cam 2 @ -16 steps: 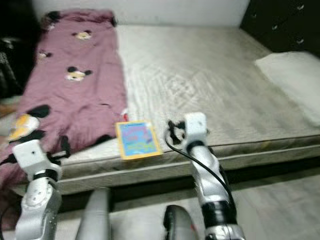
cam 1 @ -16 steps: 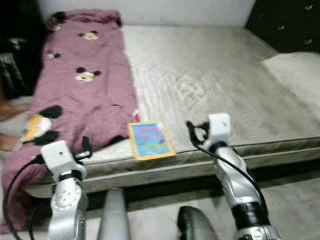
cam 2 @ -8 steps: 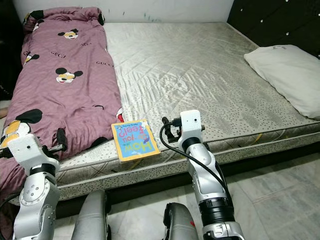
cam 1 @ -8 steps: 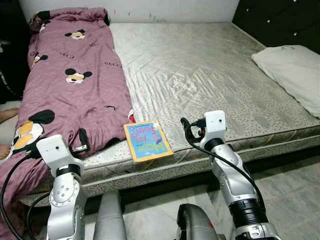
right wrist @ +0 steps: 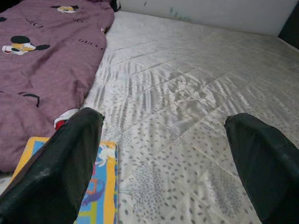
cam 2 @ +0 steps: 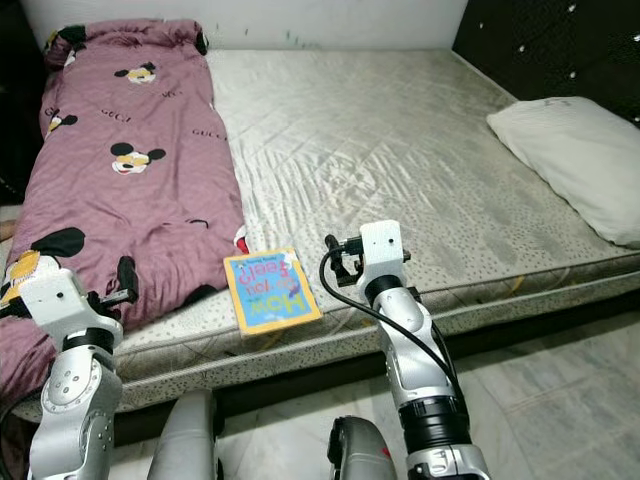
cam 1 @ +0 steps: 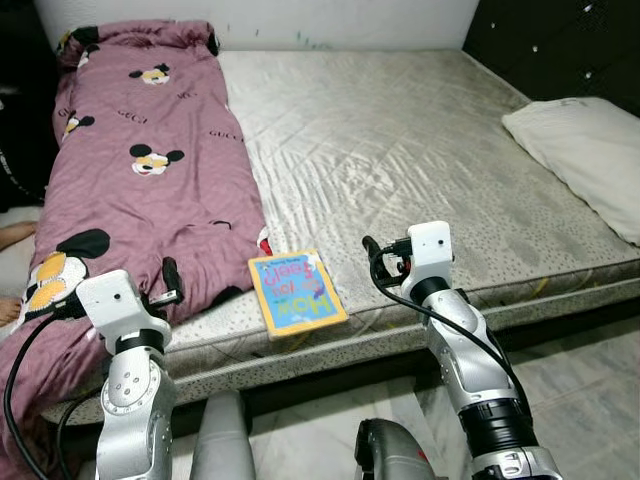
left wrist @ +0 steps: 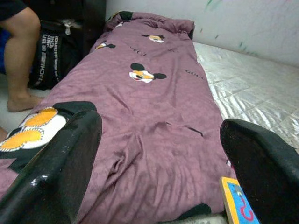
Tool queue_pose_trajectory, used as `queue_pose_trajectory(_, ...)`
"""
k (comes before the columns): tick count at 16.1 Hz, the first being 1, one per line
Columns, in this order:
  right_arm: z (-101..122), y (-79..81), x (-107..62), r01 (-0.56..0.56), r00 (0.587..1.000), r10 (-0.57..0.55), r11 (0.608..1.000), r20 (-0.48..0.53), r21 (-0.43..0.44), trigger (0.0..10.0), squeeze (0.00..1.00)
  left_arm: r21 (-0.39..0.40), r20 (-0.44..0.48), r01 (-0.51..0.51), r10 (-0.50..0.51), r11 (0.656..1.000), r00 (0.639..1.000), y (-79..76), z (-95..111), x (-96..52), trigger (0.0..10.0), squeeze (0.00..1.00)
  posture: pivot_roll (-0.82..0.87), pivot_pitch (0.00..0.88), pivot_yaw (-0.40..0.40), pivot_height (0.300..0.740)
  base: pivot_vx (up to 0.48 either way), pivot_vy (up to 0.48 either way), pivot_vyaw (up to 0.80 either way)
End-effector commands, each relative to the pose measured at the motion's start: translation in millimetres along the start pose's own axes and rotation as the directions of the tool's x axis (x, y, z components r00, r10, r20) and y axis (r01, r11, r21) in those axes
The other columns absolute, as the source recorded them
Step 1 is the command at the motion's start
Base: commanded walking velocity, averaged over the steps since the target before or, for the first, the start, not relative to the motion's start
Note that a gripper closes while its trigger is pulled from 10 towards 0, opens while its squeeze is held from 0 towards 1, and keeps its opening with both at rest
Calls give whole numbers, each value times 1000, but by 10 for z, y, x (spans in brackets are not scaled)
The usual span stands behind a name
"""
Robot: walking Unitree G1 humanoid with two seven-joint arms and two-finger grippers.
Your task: Clean up the room
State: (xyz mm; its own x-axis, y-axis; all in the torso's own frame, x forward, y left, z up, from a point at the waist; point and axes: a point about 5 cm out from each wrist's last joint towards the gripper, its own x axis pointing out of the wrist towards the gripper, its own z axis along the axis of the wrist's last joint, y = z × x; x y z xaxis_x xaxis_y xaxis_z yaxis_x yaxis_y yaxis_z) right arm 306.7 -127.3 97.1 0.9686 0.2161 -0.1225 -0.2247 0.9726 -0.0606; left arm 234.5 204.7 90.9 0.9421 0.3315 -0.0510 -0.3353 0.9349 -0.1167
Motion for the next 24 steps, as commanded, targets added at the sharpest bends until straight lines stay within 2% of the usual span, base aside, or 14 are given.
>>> queue_pose_trajectory(1,4,-46,9,14,1000,-14,1000,-1,-8,10000,0,-12,16,27,-27,1000,1000,-60,39,14,10000,0,12,0,-74,633,386,0,0)
queue_pose_trajectory(5,12,-50,19,13,1000,-13,1000,2,-14,10000,0,-16,13,31,-31,999,999,-71,38,25,10000,0,10,0,-76,633,355,0,0)
queue_pose_trajectory(10,3,-46,18,7,1000,-7,1000,1,-4,10000,0,-28,-4,20,-20,999,1000,-79,15,32,10000,0,10,0,-78,633,0,0,0)
queue_pose_trajectory(12,-14,-48,5,3,1000,-3,1000,-6,-6,10000,0,-34,-46,-1,-1,999,999,-84,-37,53,10000,0,5,0,-78,613,0,0,0)
queue_pose_trajectory(15,-6,-72,-19,4,1000,-4,1000,-4,-12,10000,0,-107,-120,-39,26,994,992,-71,-132,119,10000,0,-21,7,-81,583,0,0,0)
queue_pose_trajectory(16,10,-126,-38,9,1000,-9,1000,0,-26,10000,0,-134,-140,-38,19,990,990,-88,-152,173,10000,0,-29,12,-83,569,0,0,0)
queue_pose_trajectory(19,2,-291,-79,41,999,-42,998,-14,-54,10000,0,-174,-156,-68,41,982,987,-89,-160,261,10000,0,-54,21,-87,569,0,0,0)
queue_pose_trajectory(22,-16,-447,-161,71,997,-74,993,-30,-92,10000,0,-222,-214,-129,80,966,974,-84,-243,288,10000,0,-84,29,-96,569,0,0,0)
queue_pose_trajectory(24,6,-529,-232,76,997,-79,990,-23,-115,10000,0,-236,-273,-132,65,963,960,-121,-342,291,10000,0,-100,31,-100,569,0,0,0)
